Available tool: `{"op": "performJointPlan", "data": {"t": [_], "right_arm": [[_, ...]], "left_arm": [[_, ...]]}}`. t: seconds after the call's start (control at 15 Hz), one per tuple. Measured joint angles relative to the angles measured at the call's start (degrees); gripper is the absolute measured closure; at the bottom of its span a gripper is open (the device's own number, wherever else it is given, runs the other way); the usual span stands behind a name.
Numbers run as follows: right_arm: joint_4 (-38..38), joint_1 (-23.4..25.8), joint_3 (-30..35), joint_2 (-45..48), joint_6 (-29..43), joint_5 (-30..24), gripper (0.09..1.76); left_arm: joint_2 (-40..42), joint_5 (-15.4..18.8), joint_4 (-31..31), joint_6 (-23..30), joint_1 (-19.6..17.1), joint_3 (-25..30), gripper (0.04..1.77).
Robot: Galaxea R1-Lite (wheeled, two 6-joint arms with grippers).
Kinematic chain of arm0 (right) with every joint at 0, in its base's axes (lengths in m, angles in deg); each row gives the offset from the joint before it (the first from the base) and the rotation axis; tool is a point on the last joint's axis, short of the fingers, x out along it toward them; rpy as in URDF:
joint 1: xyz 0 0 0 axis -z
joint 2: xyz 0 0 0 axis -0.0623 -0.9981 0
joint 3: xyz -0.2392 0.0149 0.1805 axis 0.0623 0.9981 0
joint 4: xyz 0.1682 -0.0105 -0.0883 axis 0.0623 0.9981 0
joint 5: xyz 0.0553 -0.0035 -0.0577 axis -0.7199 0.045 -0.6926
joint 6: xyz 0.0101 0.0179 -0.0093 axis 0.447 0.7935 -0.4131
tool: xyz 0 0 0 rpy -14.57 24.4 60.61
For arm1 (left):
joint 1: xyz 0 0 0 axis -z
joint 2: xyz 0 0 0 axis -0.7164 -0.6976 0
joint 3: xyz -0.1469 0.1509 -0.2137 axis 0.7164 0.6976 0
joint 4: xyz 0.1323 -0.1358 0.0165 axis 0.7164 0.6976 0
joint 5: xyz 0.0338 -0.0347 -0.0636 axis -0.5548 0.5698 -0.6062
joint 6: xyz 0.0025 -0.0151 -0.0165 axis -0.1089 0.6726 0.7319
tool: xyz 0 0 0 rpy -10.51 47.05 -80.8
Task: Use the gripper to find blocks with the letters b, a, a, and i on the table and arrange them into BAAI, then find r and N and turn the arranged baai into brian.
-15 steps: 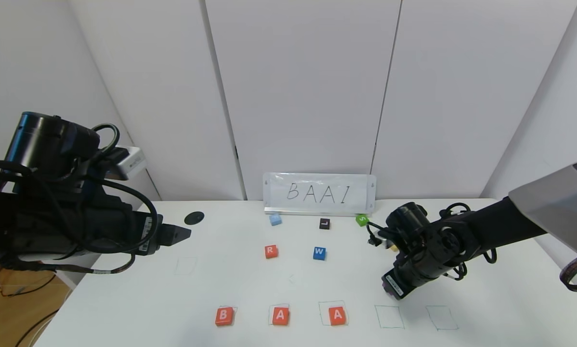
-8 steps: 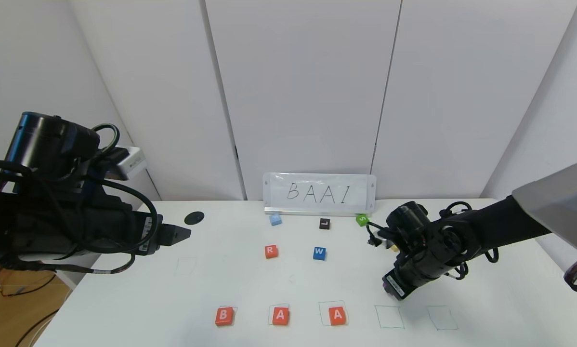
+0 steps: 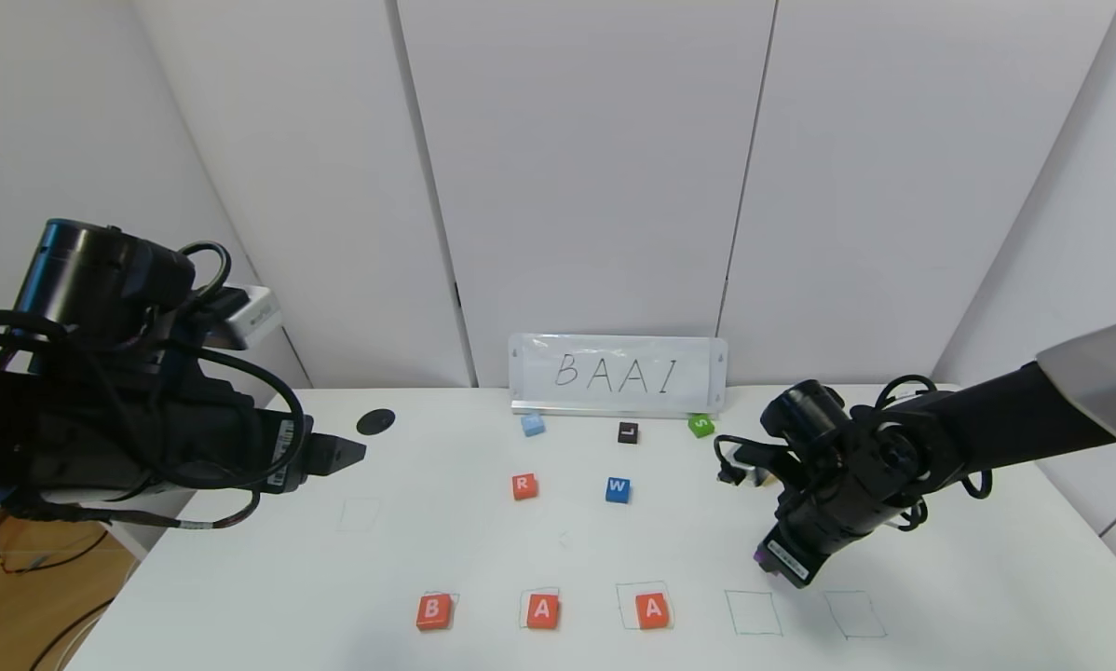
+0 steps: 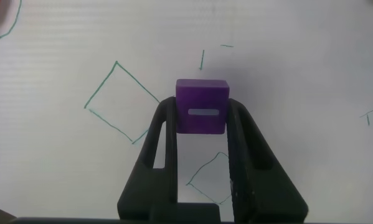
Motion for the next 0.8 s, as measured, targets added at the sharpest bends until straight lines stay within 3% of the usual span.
{"op": "performJointPlan", "data": {"t": [0.13, 0.33, 0.8], "right_arm": [[-0.1, 0.2, 0.4, 0.3, -4.2, -2.8, 1.32], [-0.1, 0.5, 3.0, 1.7, -23.5, -8.3, 1.32], [-0.1, -2.6, 7.9, 4.7, -36.0, -9.1, 1.32]], "left_arm": [[-0.3, -0.6, 0.0, -0.2, 0.1, 0.1, 0.09], [-0.5, -1.2, 0.0, -0.9, 0.3, 0.5, 0.09], [-0.4, -1.6, 0.0, -1.5, 0.6, 1.0, 0.09]]}}
